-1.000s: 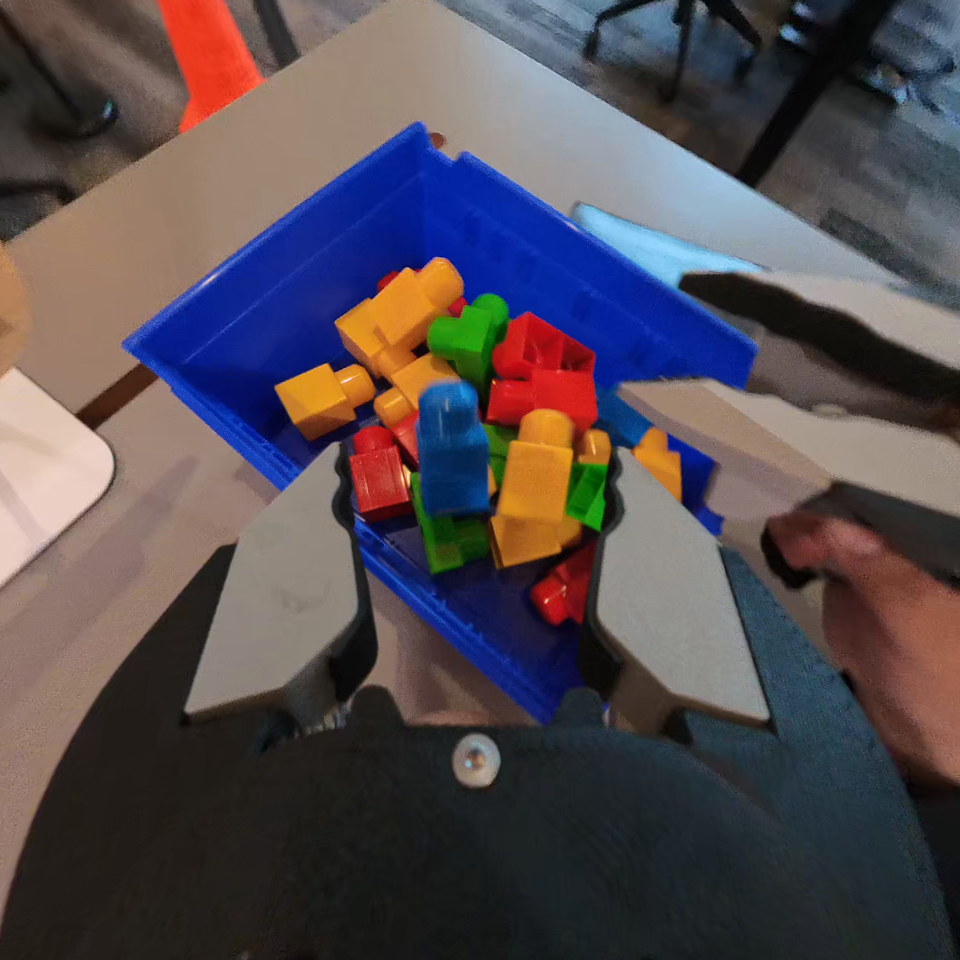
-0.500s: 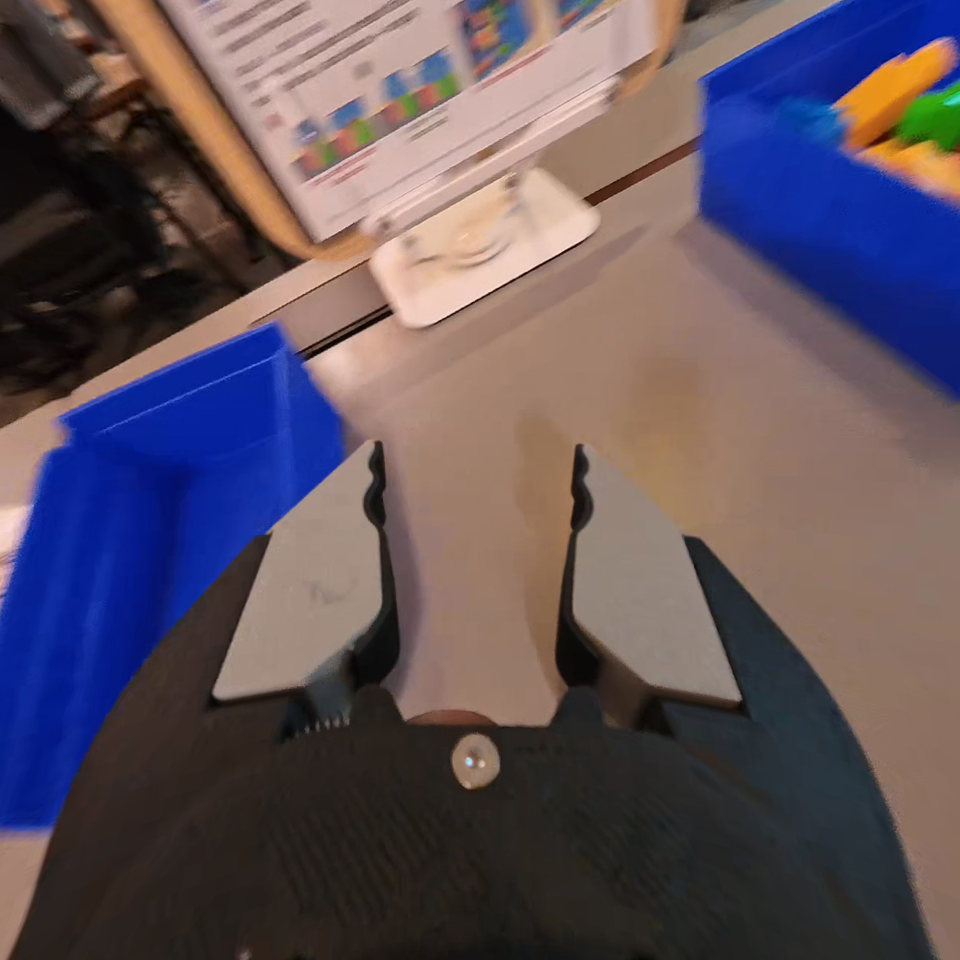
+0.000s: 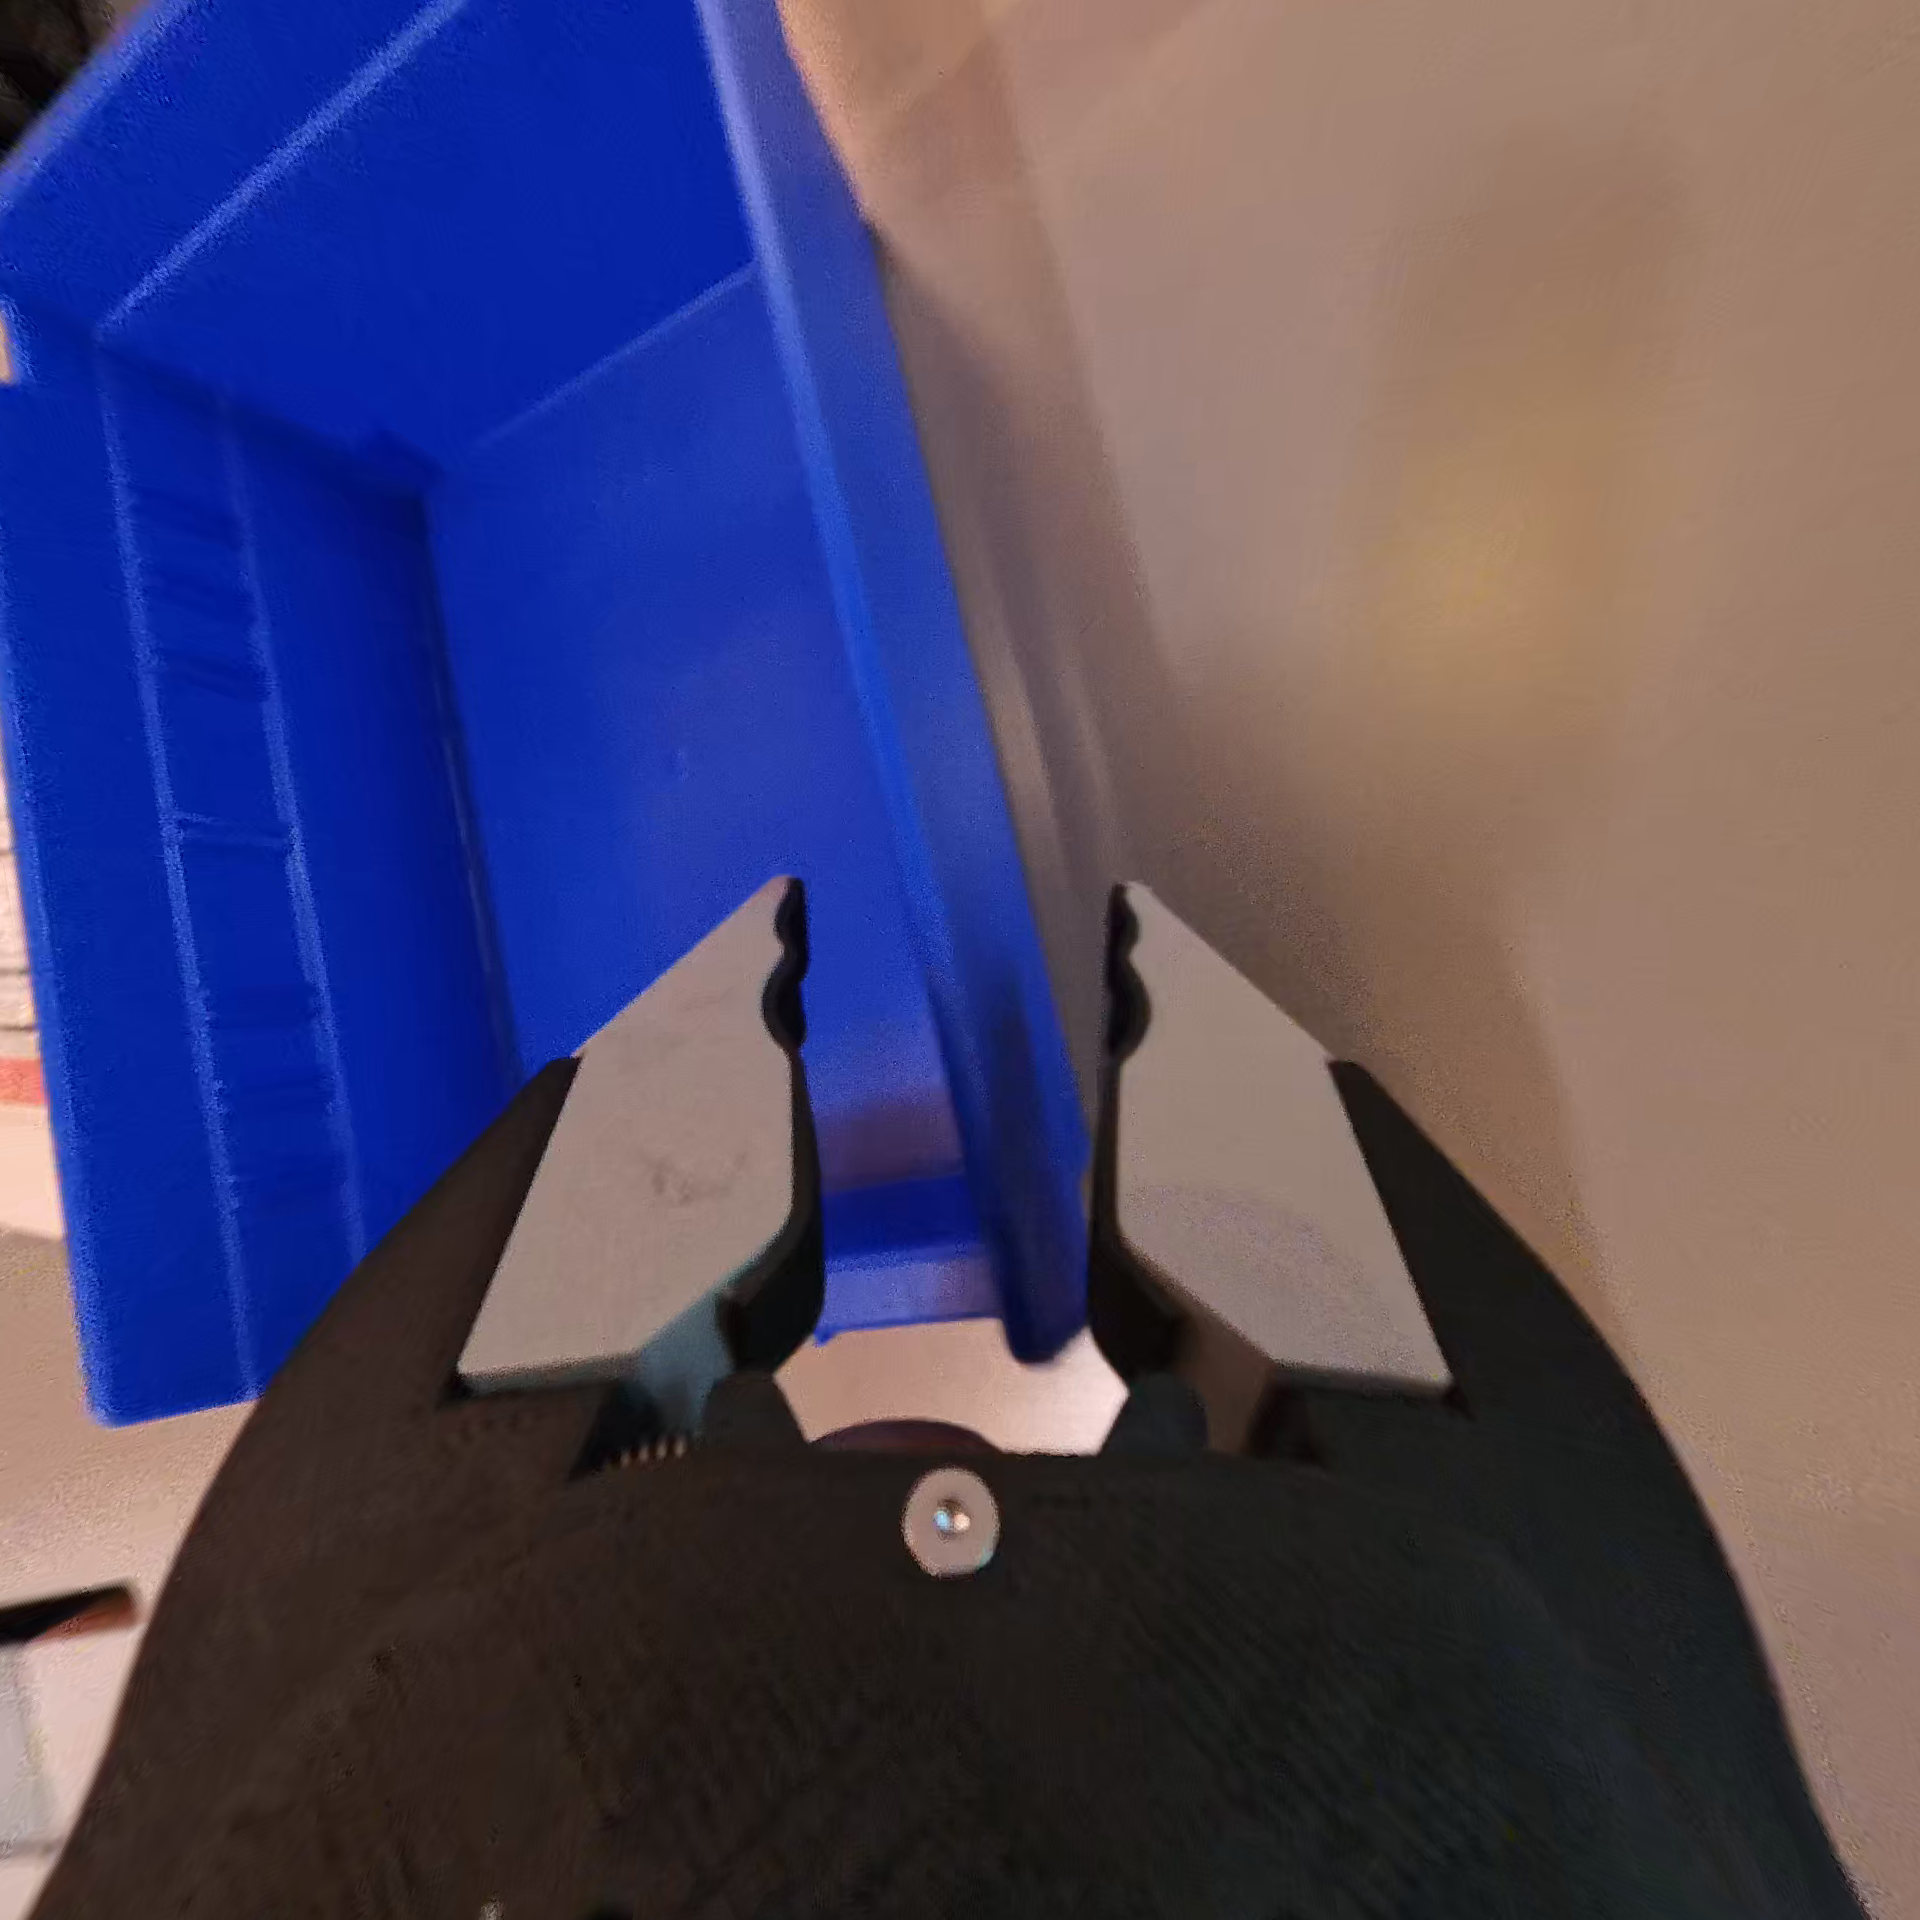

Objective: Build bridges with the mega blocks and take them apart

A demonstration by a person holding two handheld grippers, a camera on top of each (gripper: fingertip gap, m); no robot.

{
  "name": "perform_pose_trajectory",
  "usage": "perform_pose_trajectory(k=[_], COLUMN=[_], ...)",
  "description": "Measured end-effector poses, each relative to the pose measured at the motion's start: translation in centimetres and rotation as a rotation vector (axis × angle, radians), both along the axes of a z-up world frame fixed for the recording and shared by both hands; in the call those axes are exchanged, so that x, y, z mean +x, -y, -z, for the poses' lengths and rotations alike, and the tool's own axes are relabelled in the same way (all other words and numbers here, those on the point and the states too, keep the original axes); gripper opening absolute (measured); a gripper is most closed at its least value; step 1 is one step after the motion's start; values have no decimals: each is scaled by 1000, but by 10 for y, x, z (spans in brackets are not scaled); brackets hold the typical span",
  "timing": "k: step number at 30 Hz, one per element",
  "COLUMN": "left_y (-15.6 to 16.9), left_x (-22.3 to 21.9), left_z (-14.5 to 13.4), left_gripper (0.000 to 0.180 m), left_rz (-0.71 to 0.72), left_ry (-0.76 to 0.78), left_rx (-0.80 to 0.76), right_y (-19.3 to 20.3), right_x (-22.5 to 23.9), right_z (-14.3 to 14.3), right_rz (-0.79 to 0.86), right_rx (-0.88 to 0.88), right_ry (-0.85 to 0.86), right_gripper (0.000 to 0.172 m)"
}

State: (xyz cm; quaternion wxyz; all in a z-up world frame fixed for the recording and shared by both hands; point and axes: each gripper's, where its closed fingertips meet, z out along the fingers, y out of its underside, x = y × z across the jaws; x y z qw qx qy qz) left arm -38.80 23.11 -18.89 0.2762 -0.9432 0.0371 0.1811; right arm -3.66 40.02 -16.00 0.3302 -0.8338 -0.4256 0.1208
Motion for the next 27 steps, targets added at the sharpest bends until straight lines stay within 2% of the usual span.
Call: perform_pose_trajectory(k=[2,3,6,8,10,15,20,24,27], left_y=[4,6,7,16,31,83,122,143,157], left_x=[-11,-10,-1,-2,-4,-12,-21,-20,-16], left_z=[19,28,33,31,27,-10,-59,-97,-119], left_gripper=[43,44,28,24,22,18,16,18,20], left_rz=[-4,17,56,79,106,159,143,156,163], left_ry=[22,65,247,247,243,250,320,382,388], left_rx=[-81,-120,-69,-37,0,174,310,406,438], right_y=[-1,1,6,8,17,84,155,201,223], right_x=[1,0,8,22,41,43,-23,-99,-158], right_z=[10,15,25,25,22,22,20,22,20], right_rz=[8,3,-9,6,0,-188,-302,-349,-369], right_rx=[-30,-46,-41,2,48,4,23,25,38], right_ry=[52,75,182,239,279,165,180,160,138], right_gripper=[54,51,41,27,5,1,3,10,10])
